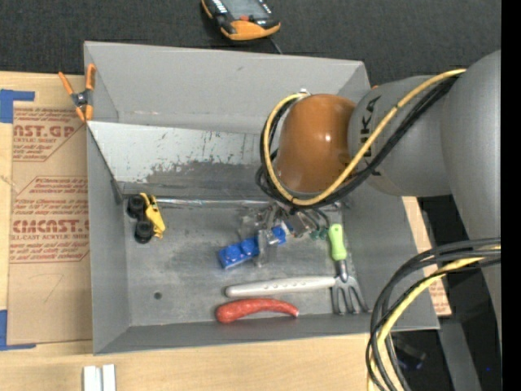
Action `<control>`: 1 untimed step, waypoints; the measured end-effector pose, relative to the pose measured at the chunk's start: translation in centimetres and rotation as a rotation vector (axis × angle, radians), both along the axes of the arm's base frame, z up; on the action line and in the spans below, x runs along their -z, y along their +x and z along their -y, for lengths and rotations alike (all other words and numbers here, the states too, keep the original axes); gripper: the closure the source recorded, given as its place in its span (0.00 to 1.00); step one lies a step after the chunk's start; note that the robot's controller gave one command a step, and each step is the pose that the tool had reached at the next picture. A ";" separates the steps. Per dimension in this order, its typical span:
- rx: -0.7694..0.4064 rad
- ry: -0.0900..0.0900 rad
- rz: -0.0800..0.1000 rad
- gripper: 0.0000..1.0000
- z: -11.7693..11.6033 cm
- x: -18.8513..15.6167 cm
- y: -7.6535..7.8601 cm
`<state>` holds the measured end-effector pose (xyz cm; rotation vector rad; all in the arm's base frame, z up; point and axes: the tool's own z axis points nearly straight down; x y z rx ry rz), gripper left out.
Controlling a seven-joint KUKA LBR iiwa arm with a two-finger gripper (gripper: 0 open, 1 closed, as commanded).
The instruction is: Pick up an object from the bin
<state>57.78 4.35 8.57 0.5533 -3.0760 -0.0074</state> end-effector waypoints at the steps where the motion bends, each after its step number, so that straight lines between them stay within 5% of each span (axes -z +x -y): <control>1: 0.001 0.001 0.009 1.00 0.0 -4.6 0.3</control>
Offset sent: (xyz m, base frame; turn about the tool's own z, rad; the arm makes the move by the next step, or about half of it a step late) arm 0.0011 0.0002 0.0786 0.0005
